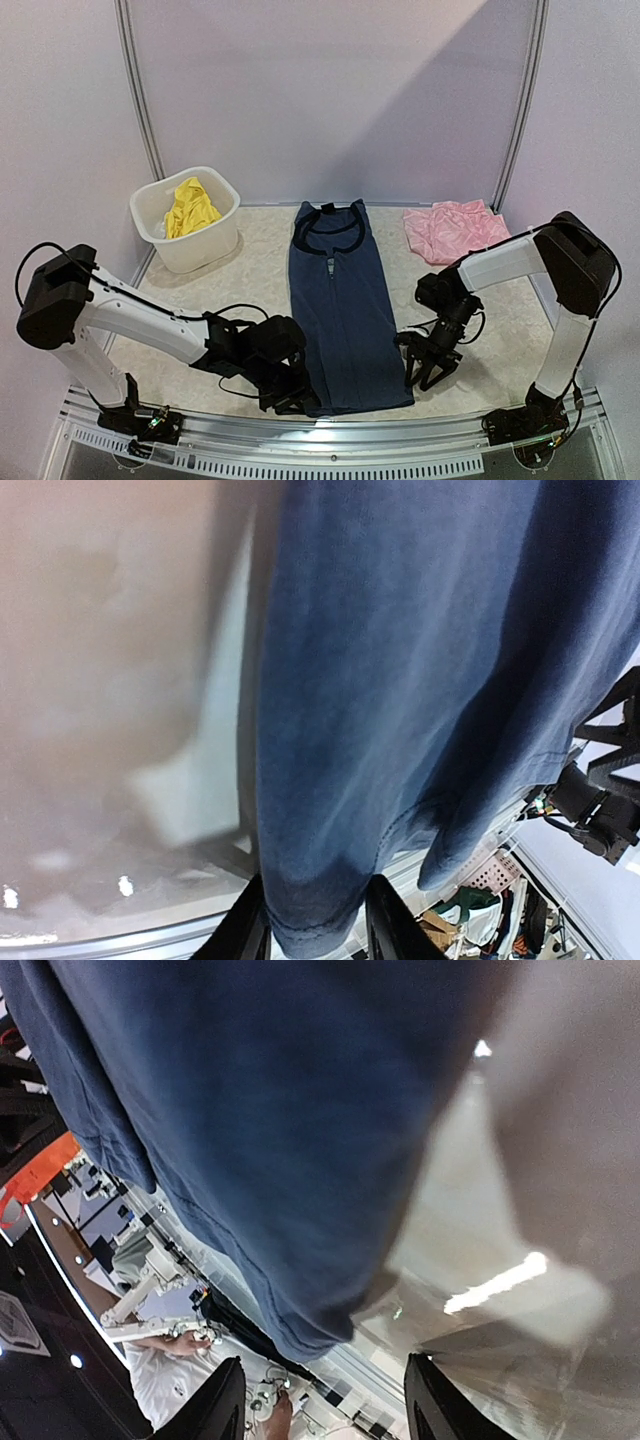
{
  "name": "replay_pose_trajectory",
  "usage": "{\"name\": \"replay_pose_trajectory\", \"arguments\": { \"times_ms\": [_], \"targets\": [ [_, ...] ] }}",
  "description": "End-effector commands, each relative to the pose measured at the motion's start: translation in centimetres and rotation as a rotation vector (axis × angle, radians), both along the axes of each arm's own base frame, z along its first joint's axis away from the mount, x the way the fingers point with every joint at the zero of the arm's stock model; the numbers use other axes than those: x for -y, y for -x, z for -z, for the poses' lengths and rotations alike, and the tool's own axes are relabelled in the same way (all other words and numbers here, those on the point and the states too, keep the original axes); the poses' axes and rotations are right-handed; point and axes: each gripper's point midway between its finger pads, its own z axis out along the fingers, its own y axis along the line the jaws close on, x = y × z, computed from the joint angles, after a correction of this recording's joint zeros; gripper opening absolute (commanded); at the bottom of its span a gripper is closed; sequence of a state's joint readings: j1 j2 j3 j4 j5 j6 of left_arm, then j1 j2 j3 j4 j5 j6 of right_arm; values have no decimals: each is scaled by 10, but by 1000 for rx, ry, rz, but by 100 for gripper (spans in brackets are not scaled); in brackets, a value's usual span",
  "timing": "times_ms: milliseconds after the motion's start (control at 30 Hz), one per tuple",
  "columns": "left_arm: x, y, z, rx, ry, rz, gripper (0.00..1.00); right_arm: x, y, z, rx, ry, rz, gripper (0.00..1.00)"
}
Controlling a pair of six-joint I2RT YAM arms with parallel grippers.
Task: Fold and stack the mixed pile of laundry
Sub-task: Pick up the rectangle-folded tank top from the center of the board.
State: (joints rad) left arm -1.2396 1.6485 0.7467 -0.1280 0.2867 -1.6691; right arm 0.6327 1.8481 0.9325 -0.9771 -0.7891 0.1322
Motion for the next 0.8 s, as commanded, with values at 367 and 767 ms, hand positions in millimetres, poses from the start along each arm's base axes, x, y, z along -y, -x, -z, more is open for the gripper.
{"name": "replay_pose_trajectory", "arguments": {
  "times_ms": [367,767],
  "targets": [
    [-24,0,30,-17,-111,28,15,-8,-2,21,111,65,-122,33],
    [-27,-13,23,40,-81,17,0,-30,-12,2,116,-57,-156,0]
  ]
}}
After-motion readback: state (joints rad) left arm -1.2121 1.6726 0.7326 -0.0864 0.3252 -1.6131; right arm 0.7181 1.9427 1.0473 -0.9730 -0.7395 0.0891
